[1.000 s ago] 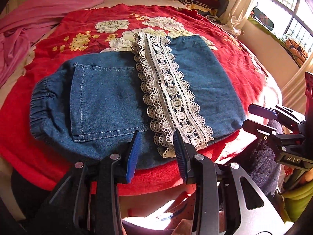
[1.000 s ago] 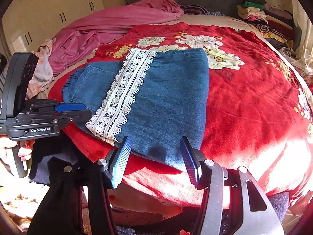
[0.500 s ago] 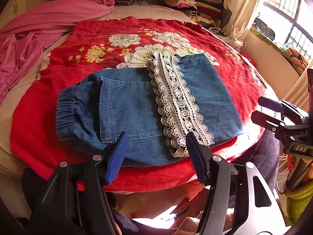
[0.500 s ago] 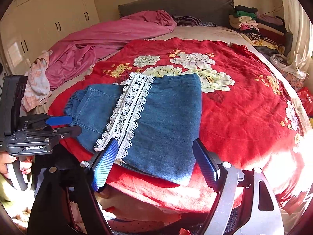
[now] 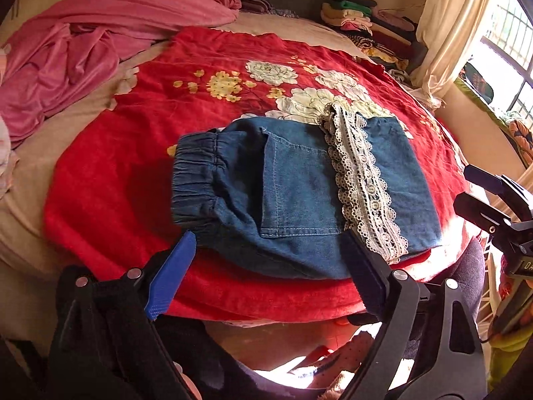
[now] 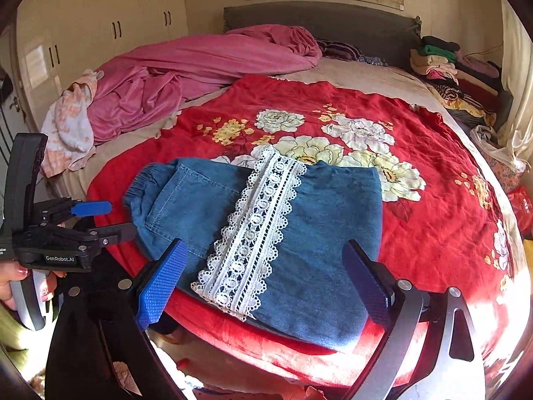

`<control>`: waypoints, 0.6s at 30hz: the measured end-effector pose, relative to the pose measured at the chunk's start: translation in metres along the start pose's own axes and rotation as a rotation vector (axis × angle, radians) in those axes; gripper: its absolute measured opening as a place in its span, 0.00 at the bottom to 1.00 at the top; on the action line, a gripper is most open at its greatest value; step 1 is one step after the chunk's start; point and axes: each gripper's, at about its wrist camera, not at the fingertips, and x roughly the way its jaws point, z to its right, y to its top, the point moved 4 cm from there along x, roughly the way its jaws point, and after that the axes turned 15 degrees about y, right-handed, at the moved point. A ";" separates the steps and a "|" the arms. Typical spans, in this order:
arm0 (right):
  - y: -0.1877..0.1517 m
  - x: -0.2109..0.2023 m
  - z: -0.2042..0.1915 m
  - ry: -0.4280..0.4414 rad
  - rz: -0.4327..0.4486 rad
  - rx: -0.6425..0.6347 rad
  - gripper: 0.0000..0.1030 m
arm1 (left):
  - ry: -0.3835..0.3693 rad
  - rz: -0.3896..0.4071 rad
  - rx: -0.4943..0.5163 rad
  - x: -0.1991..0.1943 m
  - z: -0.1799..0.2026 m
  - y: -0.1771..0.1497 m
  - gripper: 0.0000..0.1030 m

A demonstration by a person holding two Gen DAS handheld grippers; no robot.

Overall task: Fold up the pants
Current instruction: 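Grasp the elastic waistband end with the right tool and lift it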

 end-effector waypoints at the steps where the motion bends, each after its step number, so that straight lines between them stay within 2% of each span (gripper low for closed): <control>1: 0.004 0.005 -0.003 0.005 -0.007 -0.009 0.91 | 0.005 -0.003 -0.013 0.002 -0.005 -0.001 0.83; 6: 0.027 0.033 -0.018 0.036 -0.036 -0.068 0.92 | 0.007 -0.041 -0.085 0.018 -0.032 -0.009 0.86; 10: 0.047 0.060 -0.032 0.119 -0.062 -0.086 0.92 | -0.010 -0.074 -0.139 0.031 -0.048 -0.016 0.86; 13: 0.059 0.086 -0.043 0.149 -0.106 -0.117 0.92 | -0.033 -0.096 -0.177 0.041 -0.057 -0.022 0.86; 16: 0.070 0.113 -0.052 0.173 -0.154 -0.146 0.92 | -0.079 -0.114 -0.219 0.050 -0.061 -0.023 0.84; 18: 0.076 0.132 -0.058 0.196 -0.189 -0.163 0.92 | -0.104 -0.116 -0.240 0.054 -0.061 -0.022 0.77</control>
